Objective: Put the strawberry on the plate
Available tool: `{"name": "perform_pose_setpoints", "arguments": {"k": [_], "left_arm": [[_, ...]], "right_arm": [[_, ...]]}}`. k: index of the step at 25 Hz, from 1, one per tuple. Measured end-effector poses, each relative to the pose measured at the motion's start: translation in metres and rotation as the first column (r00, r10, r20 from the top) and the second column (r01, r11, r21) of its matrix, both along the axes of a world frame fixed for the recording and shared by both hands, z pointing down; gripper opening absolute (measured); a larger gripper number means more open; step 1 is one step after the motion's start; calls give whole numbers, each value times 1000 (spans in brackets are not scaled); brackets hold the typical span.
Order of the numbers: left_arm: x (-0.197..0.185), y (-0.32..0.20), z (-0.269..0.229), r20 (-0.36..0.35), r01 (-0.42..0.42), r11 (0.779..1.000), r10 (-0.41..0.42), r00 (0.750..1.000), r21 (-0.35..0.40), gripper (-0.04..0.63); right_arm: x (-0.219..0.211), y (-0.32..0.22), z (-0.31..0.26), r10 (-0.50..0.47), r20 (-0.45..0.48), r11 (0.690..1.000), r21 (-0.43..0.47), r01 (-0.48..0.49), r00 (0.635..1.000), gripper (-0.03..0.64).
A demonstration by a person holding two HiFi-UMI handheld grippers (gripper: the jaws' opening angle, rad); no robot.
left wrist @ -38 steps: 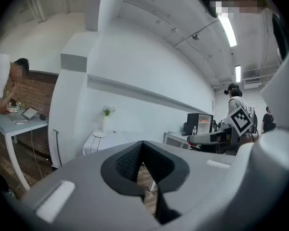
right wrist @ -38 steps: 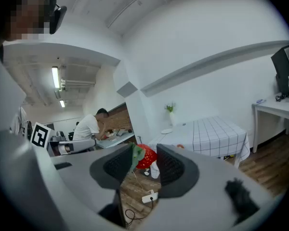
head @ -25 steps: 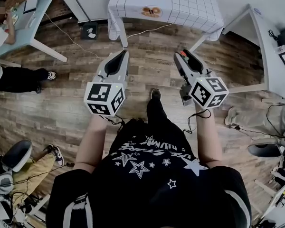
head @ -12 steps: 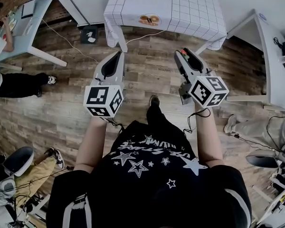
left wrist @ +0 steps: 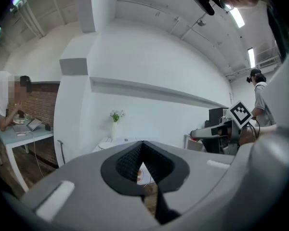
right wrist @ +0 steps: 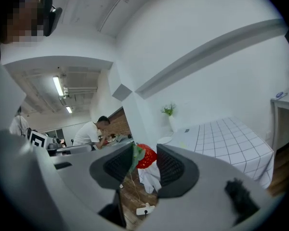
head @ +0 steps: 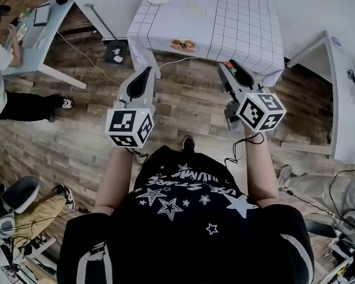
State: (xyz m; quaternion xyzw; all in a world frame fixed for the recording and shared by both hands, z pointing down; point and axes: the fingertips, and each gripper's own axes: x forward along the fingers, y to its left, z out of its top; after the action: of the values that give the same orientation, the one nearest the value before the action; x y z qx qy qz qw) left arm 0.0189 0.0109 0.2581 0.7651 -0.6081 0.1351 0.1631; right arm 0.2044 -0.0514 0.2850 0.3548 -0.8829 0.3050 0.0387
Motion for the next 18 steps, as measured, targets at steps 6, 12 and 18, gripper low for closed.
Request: {"name": "perform_pose_setpoints", "arguments": {"k": [6,12,18], "left_arm": [[-2,-9,12,31,33,999,-32,999,-36,9],[-20,-24,23,43,57,998,-55,998,-38,8],[-35,-67,39,24,60,998,-60,998,-16,9]], "right_arm": [[-3,-18,18,-30,32,999,-33,31,999,167],[-17,-28,33,-56,21,997,-49,57,998,167],[-31,-57,50,-68,-7,996,-56,67,998,167]]}}
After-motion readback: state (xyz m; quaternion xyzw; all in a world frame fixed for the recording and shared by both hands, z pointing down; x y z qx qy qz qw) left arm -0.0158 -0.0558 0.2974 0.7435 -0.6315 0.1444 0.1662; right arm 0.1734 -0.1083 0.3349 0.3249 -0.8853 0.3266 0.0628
